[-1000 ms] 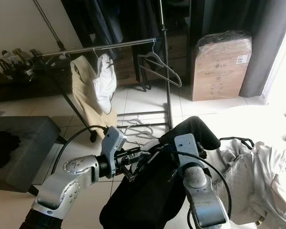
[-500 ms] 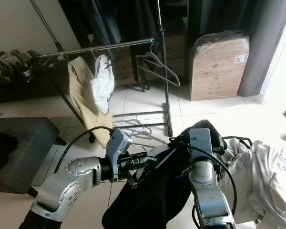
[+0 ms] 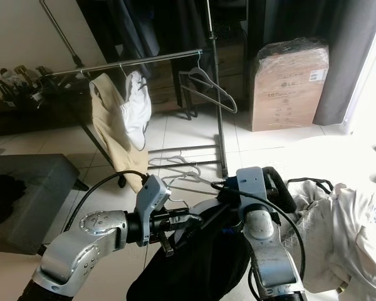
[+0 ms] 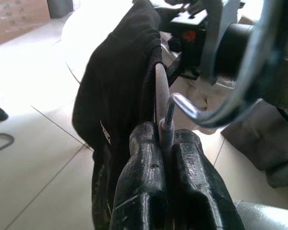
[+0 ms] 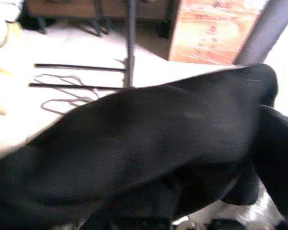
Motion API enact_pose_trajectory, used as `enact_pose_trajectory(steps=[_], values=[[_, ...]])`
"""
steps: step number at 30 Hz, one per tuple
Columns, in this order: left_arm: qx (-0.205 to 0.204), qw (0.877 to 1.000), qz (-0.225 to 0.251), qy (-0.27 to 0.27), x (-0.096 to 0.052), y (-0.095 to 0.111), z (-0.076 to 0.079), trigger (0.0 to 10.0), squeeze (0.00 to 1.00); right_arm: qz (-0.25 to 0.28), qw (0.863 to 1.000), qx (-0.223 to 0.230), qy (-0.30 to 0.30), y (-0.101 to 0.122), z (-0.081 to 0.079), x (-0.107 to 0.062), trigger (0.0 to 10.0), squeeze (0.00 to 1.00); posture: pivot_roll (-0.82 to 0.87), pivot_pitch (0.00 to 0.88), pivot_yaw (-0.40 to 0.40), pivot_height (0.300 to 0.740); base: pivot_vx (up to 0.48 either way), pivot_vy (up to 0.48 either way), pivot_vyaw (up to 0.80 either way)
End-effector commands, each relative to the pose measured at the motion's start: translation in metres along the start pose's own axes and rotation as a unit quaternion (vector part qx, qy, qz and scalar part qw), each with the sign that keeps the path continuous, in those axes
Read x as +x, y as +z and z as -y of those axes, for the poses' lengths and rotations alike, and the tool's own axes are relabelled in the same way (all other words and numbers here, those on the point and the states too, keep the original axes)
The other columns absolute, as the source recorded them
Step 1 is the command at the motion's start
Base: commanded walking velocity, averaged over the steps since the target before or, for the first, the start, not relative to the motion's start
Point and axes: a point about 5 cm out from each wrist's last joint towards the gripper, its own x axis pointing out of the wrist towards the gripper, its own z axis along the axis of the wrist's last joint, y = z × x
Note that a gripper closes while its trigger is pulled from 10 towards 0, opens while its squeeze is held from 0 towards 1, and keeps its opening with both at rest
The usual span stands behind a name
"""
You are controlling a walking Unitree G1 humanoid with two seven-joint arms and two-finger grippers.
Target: Hang hanger
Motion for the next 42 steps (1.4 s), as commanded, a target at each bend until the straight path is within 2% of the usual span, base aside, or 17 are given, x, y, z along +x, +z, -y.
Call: enact_pose_trajectory(steps=[1, 3, 5, 8, 9, 10, 12, 14, 16, 24, 28, 31, 33, 34, 37, 40, 42], values=[[0.011, 1.000, -0.005, -0.012, -0.004, 0.002, 0.002, 0.0, 0.00, -0.002, 1.000, 0.000, -0.031, -0.001, 0.009, 0.001, 10.0, 0.00, -0.19, 0.116, 0.174, 0.740, 0.000, 0.000, 0.00], [0.021, 1.000, -0.016, -0.005, -0.004, -0.001, 0.001, 0.0, 0.00, 0.001, 0.998, 0.004, -0.055, 0.001, 0.018, 0.003, 10.0, 0.00, -0.19, 0.112, 0.173, 0.740, 0.000, 0.000, 0.00], [0.027, 0.998, -0.037, 0.047, -0.005, -0.007, -0.010, 0.0, 0.00, 0.006, 0.997, 0.003, -0.071, 0.006, 0.024, 0.004, 10.0, 0.00, -0.19, 0.106, 0.171, 0.740, 0.000, 0.000, 0.00], [0.043, 0.994, -0.064, 0.076, -0.006, -0.014, -0.017, 0.0, 0.00, 0.005, 0.998, 0.002, -0.070, 0.006, 0.024, 0.005, 10.0, 0.00, -0.19, 0.104, 0.170, 0.740, 0.000, 0.000, 0.00], [0.049, 0.995, -0.069, 0.061, -0.008, -0.015, -0.016, 0.0, 0.00, 0.005, 0.998, 0.002, -0.070, 0.006, 0.023, 0.005, 10.0, 0.00, -0.19, 0.101, 0.169, 0.740, 0.000, 0.000, 0.00], [0.059, 0.995, -0.082, 0.023, -0.013, -0.019, -0.011, 0.0, 0.00, 0.004, 0.998, 0.001, -0.069, 0.007, 0.022, 0.005, 10.0, 0.00, -0.19, 0.098, 0.168, 0.740, 0.000, 0.000, 0.00], [0.068, 0.993, -0.093, 0.003, -0.017, -0.021, -0.009, 0.0, 0.00, 0.004, 0.998, 0.000, -0.069, 0.007, 0.022, 0.005, 10.0, 0.00, -0.19, 0.098, 0.168, 0.740, 0.000, 0.000, 0.00], [0.100, 0.987, -0.122, -0.026, -0.025, -0.028, -0.006, 0.0, 0.00, 0.004, 0.998, 0.000, -0.069, 0.007, 0.021, 0.005, 10.0, 0.00, -0.19, 0.096, 0.169, 0.740, 0.000, 0.000, 0.00], [0.111, 0.983, -0.140, -0.034, -0.032, -0.033, -0.007, 0.0, 0.00, 0.005, 0.998, 0.000, -0.069, 0.007, 0.021, 0.006, 10.0, 0.00, -0.18, 0.095, 0.170, 0.740, 0.000, 0.000, 0.00], [0.109, 0.982, -0.142, -0.058, -0.046, -0.032, -0.008, 0.0, 0.00, 0.004, 0.997, -0.007, -0.076, 0.008, 0.022, 0.009, 10.0, 0.00, -0.18, 0.099, 0.169, 0.740, 0.000, 0.000, 0.00], [0.146, 0.968, -0.206, 0.005, -0.052, -0.047, -0.024, 0.0, 0.00, 0.011, 0.996, -0.005, -0.091, 0.012, 0.027, 0.011, 10.0, 0.00, -0.18, 0.098, 0.168, 0.740, 0.000, 0.000, 0.00], [0.162, 0.958, -0.233, 0.039, -0.053, -0.057, -0.031, 0.0, 0.00, 0.010, 0.996, -0.008, -0.093, 0.011, 0.030, 0.011, 10.0, 0.00, -0.18, 0.097, 0.169, 0.740, 0.000, 0.000, 0.00], [0.171, 0.954, -0.244, 0.040, -0.056, -0.060, -0.032, 0.0, 0.00, 0.009, 0.995, -0.009, -0.096, 0.011, 0.032, 0.011, 10.0, 0.00, -0.18, 0.098, 0.169, 0.740, 0.000, 0.000, 0.00], [0.176, 0.951, -0.253, 0.023, -0.061, -0.065, -0.029, 0.0, 0.00, 0.006, 0.995, -0.010, -0.100, 0.009, 0.034, 0.012, 10.0, 0.00, -0.18, 0.099, 0.167, 0.740, 0.000, 0.000, 0.00], [0.180, 0.956, -0.233, -0.013, -0.069, -0.060, -0.024, 0.0, 0.00, 0.001, 0.995, -0.013, -0.100, 0.008, 0.036, 0.012, 10.0, 0.00, -0.18, 0.101, 0.167, 0.740, 0.000, 0.000, 0.00], [0.185, 0.955, -0.234, -0.005, -0.076, -0.057, -0.029, 0.0, 0.00, -0.003, 0.995, -0.015, -0.101, 0.005, 0.037, 0.012, 10.0, 0.00, -0.18, 0.101, 0.167, 0.740, 0.000, 0.000, 0.00], [0.205, 0.943, -0.262, -0.003, -0.087, -0.058, -0.036, 0.0, 0.00, -0.005, 0.995, -0.015, -0.101, 0.004, 0.037, 0.013, 10.0, 0.00, -0.18, 0.102, 0.166, 0.740, 0.000, 0.000, 0.00]])
